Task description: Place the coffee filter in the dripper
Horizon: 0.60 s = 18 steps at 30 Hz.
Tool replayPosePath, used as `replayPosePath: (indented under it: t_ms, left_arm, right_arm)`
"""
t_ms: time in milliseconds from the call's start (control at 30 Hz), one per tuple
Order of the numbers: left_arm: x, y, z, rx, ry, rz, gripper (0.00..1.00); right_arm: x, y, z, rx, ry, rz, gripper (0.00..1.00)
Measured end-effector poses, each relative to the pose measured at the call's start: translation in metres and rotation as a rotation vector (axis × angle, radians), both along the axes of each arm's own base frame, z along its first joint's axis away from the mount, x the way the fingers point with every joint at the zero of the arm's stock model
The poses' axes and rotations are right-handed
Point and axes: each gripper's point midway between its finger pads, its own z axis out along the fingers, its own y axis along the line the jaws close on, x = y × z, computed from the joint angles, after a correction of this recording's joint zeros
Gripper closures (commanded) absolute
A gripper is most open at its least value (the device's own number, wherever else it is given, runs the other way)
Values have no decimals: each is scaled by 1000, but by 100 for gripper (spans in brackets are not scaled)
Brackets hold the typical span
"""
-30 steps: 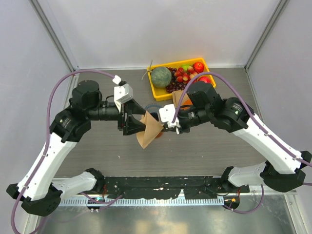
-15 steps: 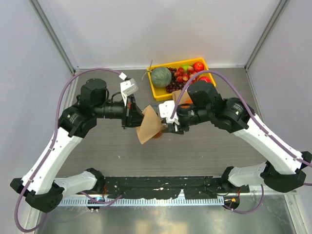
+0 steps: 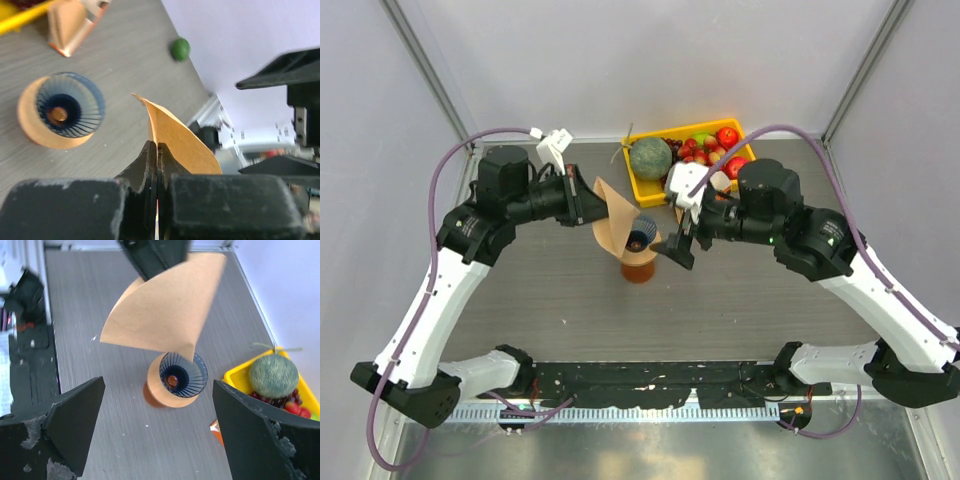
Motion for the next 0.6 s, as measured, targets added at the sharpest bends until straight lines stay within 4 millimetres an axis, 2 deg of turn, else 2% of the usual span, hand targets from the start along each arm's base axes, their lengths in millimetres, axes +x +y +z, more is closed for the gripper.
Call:
replayPosePath:
  t_ms: [200,400,600]
  left_arm:
    - [44,21,10,21,54,308,100]
    - [80,35,18,31,95,521,96]
    - [101,45,8,52,146,654,94]
  right_arm:
    - [40,-12,21,173,193,-251,6]
    - [60,2,28,289,321,-388,9]
    - [86,17,27,344,347,-520,7]
